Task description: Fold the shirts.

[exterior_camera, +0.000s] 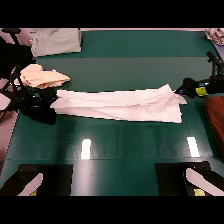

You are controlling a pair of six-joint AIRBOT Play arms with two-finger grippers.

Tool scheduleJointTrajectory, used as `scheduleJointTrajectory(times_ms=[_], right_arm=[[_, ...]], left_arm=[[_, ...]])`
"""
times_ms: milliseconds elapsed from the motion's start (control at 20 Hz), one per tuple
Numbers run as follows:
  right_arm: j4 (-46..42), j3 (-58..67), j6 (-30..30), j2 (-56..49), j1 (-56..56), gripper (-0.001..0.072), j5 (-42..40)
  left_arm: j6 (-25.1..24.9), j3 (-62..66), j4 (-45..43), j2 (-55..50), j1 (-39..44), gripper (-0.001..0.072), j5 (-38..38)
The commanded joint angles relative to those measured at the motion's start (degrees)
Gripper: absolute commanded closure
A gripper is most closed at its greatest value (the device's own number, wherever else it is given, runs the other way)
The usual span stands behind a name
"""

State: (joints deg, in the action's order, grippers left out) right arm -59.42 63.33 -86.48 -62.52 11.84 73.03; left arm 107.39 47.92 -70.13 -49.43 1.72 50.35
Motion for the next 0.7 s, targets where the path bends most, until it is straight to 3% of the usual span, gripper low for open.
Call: scheduleJointTrajectory(times_ms=[0,650], right_arm=[[-0.3,0.1,1.7,-4.2,-0.7,0.0695,-6.0],[-0.1,0.1,3.2,-15.1,-0.7,0.0692,-16.9]], left_arm=[[0.6,0.0,-2.0,-4.9,0.0,0.0681,-2.5],[2.1,0.1,-1.4,-16.7,0.0,0.068,-19.3]])
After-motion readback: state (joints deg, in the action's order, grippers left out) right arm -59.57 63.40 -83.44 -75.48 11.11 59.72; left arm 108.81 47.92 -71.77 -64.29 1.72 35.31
